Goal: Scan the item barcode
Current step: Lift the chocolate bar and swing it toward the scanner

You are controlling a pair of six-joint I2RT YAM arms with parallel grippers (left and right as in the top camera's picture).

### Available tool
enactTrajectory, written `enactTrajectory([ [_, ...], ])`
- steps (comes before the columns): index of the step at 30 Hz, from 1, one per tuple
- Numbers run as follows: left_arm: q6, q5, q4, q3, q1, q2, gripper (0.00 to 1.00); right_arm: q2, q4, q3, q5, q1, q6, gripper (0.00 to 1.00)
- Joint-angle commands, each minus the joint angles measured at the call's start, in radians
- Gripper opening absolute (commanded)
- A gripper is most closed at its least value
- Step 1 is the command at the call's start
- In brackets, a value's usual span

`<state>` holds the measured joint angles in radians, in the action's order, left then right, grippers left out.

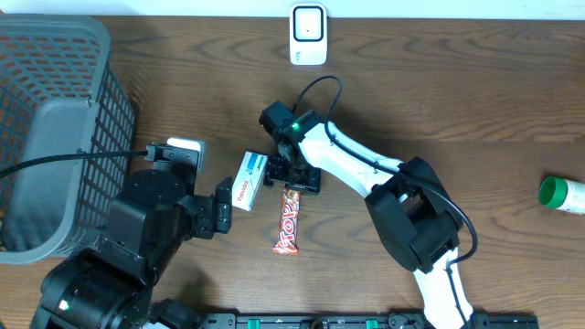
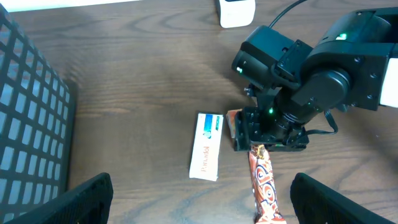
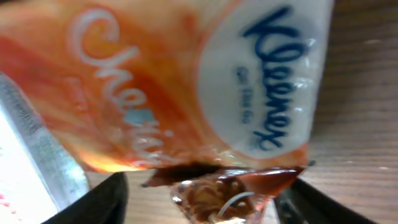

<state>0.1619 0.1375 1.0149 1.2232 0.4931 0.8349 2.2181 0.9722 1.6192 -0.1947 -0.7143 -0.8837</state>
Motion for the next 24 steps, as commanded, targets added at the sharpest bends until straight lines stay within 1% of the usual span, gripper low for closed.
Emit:
enactTrajectory([
  [1, 0.016, 0.006, 0.002, 0.003, 0.003, -0.004, 0.92, 0.19, 0.047, -0.103, 0.124, -0.011, 0.014, 0.6],
  [4, 0.016, 0.006, 0.002, 0.003, 0.003, -0.004, 0.91, 0.19, 0.092, -0.105, 0.145, -0.016, 0.037, 0.55],
  [8, 0.016, 0.006, 0.002, 0.003, 0.003, -0.004, 0.91, 0.19, 0.11, -0.109, 0.153, -0.016, 0.083, 0.44],
  [12, 0.016, 0.006, 0.002, 0.003, 0.003, -0.004, 0.91, 0.19, 0.109, -0.109, 0.121, -0.016, 0.133, 0.27],
  [16, 0.016, 0.006, 0.002, 0.003, 0.003, -0.004, 0.91, 0.188, 0.11, -0.108, 0.049, -0.009, 0.203, 0.17],
  [20, 0.016, 0.006, 0.002, 0.003, 0.003, -0.004, 0.92, 0.184, 0.109, -0.108, -0.046, 0.009, 0.314, 0.1],
  [21, 0.016, 0.006, 0.002, 0.003, 0.003, -0.004, 0.91, 0.183, 0.109, -0.108, -0.089, 0.018, 0.363, 0.08],
  [24, 0.016, 0.006, 0.002, 0.003, 0.003, -0.004, 0.91, 0.181, 0.11, -0.108, -0.245, 0.046, 0.516, 0.03],
])
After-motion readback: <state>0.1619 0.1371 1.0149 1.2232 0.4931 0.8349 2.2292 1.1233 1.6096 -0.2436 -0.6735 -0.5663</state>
